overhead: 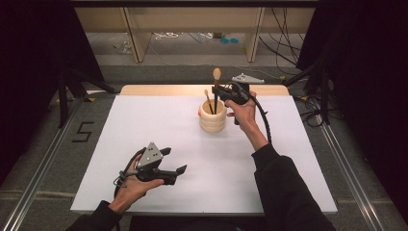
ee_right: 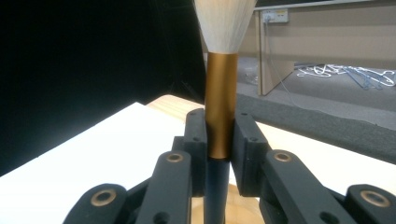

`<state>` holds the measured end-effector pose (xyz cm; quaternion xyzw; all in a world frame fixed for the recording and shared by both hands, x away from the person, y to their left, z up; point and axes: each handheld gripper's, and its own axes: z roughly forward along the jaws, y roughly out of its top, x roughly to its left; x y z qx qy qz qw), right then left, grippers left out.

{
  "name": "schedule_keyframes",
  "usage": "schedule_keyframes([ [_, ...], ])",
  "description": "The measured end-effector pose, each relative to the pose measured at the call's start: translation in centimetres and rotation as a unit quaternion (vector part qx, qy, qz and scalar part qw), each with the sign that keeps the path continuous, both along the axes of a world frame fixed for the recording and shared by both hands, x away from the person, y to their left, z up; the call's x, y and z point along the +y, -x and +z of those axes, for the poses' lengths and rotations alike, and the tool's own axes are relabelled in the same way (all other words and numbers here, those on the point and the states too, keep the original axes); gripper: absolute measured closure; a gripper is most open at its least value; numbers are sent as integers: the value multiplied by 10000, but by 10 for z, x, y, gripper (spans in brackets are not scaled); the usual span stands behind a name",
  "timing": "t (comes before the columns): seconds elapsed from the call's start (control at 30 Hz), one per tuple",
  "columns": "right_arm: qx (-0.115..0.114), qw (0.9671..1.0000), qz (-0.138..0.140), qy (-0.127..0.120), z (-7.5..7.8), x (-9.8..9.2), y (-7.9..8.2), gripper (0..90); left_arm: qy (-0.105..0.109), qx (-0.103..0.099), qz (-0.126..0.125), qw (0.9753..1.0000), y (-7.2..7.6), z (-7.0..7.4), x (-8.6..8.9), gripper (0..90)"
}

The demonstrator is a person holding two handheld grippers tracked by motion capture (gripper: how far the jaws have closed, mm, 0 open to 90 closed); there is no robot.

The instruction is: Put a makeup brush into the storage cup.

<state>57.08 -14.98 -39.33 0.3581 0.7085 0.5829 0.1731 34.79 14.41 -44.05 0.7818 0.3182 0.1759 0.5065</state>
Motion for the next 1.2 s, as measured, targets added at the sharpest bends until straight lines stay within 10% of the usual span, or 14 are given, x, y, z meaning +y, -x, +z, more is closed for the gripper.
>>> schedule_keyframes([
  [1.2, 242, 9997, 45, 34, -18, 1, 0, 780, -27, -46, 25, 10000, -1, 1, 3, 174],
])
